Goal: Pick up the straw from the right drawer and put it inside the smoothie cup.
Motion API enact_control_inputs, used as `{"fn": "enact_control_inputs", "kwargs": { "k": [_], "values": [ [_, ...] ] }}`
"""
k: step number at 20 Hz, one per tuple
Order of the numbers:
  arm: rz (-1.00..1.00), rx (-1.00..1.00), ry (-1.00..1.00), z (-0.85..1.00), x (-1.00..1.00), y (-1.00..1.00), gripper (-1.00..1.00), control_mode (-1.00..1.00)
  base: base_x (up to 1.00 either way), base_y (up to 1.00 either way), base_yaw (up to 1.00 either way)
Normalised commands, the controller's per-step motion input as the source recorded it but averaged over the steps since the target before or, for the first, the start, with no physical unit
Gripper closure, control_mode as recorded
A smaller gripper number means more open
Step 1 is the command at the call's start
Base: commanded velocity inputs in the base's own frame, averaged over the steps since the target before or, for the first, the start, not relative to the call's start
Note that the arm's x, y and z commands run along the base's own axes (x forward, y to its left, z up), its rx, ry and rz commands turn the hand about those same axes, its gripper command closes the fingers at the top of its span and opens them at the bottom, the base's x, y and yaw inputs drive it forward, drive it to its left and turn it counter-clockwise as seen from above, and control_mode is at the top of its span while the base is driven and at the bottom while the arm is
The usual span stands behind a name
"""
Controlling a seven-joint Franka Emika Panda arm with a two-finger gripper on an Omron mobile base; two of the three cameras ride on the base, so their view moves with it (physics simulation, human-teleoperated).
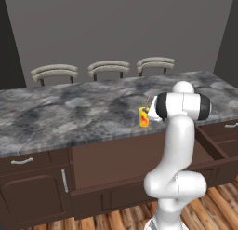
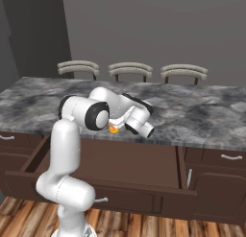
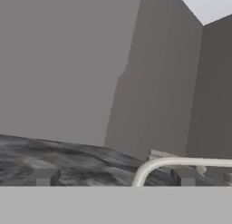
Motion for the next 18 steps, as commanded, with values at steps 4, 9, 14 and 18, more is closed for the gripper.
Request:
{"fn": "enact_control_inputs", "kwargs": {
  "k": [4,9,14,18],
  "values": [
    [0.0,-0.06,-0.09,0.0,-0.18,0.1,-1.0,-1.0,0.0,0.0,0.0],
    [0.0,-0.07,0.0,0.0,-0.28,0.01,-1.0,-1.0,0.0,0.0,0.0],
    [-0.04,-0.08,0.11,0.17,-0.4,0.0,-1.0,-1.0,0.0,0.0,0.0],
    [-0.06,-0.11,0.17,0.28,-0.33,0.0,-1.0,-1.0,0.0,0.0,0.0]
  ]
}}
